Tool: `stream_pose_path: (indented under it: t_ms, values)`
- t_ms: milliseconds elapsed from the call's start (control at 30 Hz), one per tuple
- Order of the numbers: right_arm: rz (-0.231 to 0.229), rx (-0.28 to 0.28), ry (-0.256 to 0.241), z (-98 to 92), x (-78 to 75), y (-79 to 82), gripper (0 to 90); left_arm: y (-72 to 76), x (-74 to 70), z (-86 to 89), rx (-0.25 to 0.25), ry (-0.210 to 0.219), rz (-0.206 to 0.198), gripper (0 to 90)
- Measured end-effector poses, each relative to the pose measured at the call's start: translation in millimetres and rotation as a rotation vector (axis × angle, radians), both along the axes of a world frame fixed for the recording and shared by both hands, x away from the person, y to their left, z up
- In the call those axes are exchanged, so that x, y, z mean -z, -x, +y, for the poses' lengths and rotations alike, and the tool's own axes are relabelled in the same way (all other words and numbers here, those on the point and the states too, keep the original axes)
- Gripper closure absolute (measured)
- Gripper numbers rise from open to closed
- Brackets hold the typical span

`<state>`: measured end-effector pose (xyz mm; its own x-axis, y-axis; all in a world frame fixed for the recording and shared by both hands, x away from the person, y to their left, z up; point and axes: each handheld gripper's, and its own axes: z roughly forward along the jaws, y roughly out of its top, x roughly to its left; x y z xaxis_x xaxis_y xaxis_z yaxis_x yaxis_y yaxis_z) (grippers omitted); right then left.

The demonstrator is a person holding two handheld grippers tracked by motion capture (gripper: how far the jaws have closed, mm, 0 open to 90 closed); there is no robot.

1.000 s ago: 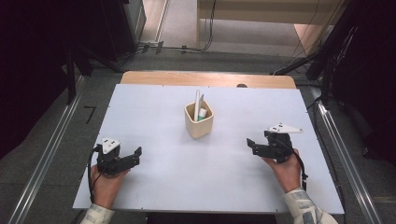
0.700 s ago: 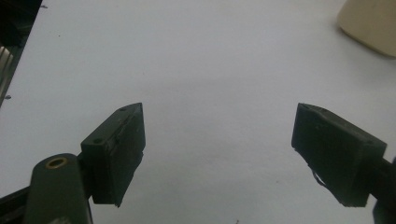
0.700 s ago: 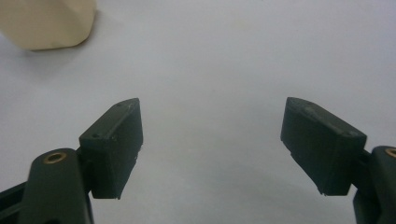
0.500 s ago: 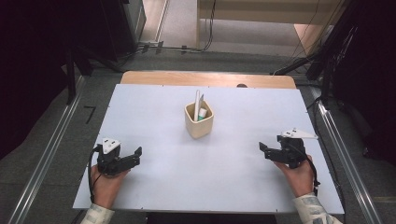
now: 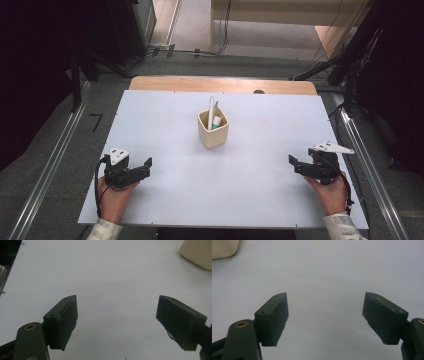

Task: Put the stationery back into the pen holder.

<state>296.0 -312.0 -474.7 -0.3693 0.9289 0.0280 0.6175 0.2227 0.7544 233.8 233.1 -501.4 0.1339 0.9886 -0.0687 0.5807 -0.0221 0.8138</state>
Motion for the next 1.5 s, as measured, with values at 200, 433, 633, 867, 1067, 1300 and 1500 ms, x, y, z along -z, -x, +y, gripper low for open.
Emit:
stream_pose_path:
  t_ms: [200, 433, 633, 867, 1067, 1300, 1500]
  values:
    - [-0.002, 0.018, 0.001, -9.3, 0.0, 4.2, 19.4, 0.4, -0.4, 0.4, 0.001, -0.004, 0.001, 18.1]
    - [-0.003, 0.047, 0.008, -22.3, 1.8, 10.0, 19.2, 0.5, -0.6, -1.2, -0.001, -0.004, -0.003, 18.1]
    - [-0.005, 0.07, 0.002, -32.1, 1.3, 13.7, 19.1, 0.6, -0.8, -2.2, 0.004, -0.005, -0.003, 18.1]
    - [-0.005, 0.084, 0.003, -38.0, 1.6, 15.8, 19.1, 1.3, -1.5, -3.8, 0.009, -0.006, -0.003, 18.1]
    - [-0.005, 0.086, -0.003, -39.0, 0.9, 18.7, 19.1, 1.6, -1.7, -4.7, 0.008, -0.005, -0.008, 18.1]
    - [-0.003, 0.082, -0.008, -40.7, 0.2, 23.3, 19.1, 2.4, -2.4, -5.6, 0.013, -0.002, -0.01, 18.1]
    - [-0.007, 0.086, -0.011, -42.4, 0.5, 26.3, 19.1, 5.1, -4.7, -6.7, 0.012, 0.0, -0.014, 18.1]
